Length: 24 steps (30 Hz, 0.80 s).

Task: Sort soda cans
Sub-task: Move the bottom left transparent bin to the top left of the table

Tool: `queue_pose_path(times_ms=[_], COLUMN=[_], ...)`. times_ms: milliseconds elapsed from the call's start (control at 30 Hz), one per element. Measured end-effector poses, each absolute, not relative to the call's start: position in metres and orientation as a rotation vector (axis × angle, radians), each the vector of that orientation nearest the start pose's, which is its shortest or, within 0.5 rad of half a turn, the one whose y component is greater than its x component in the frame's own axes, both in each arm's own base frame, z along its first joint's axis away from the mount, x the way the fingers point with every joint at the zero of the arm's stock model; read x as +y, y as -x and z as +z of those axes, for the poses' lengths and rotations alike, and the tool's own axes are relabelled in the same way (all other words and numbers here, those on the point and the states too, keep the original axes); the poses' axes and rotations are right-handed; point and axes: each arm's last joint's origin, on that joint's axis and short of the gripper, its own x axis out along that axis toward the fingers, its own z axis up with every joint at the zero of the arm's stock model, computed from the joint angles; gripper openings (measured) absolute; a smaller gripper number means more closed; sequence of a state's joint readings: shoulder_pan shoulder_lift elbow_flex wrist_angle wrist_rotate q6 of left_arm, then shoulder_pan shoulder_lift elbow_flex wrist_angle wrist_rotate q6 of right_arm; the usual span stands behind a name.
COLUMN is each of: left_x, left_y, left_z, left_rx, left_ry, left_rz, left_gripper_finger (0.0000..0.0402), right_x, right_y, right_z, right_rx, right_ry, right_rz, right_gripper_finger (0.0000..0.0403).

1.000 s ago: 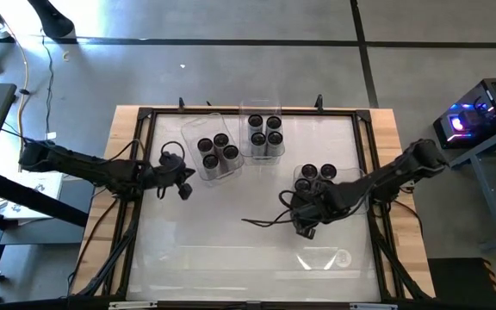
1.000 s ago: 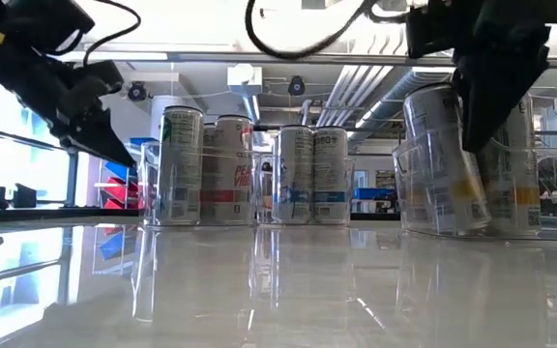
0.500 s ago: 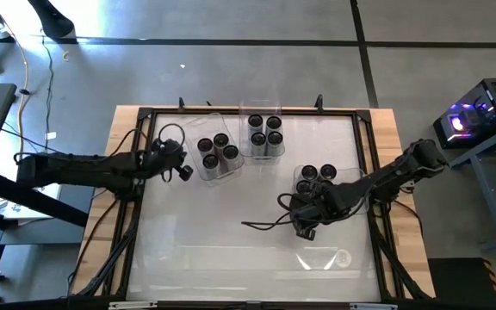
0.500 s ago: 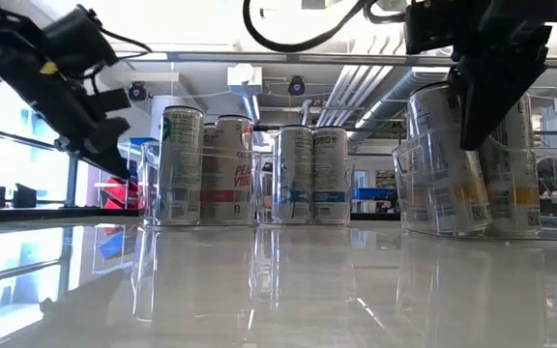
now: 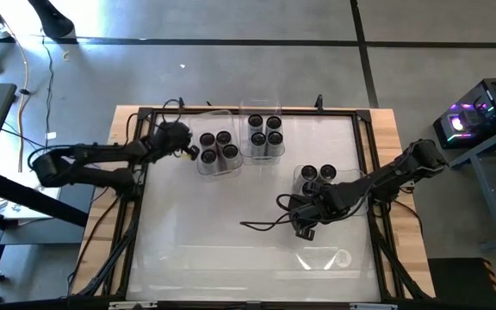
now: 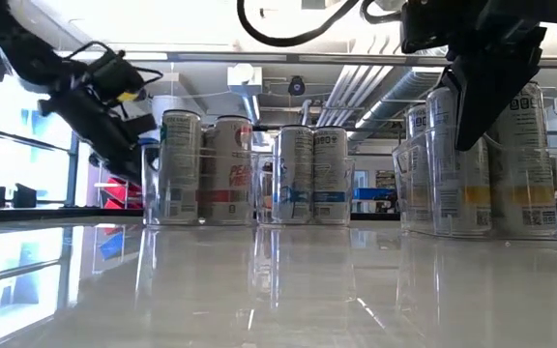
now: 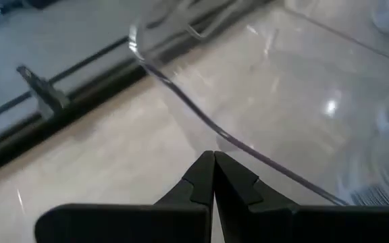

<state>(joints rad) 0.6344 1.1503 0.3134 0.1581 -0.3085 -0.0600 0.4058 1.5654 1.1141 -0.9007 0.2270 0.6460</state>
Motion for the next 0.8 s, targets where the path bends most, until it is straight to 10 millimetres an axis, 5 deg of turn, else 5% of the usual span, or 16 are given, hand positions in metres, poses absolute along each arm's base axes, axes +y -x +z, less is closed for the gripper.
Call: queue_pose_path(times_ms=[467,633,800], left_x=[0.170,0.166,0.140], left_y=[-0.145,-0.139,-0.132], left_z=[0.137,0.150,0.170], left_rx=[0.512,0.526,0.548], left_ry=[0.103,0.052,0.040], left_rz=[0.986,1.032,0.970], left_gripper_finger=[0.0000,0.0000,0.0000], right_x=[0.107,0.107,0.107], right_y=[-0.266,-0.266,-0.266], right_z=[0.221,0.221,0.221], right_rx=[1.251,1.250,1.250], right_ry=[-0.136,-0.138,-0.139], right_rz=[-0.268,-0.270,-0.271], right_gripper_finger=[0.0003,0.0003,0.0003])
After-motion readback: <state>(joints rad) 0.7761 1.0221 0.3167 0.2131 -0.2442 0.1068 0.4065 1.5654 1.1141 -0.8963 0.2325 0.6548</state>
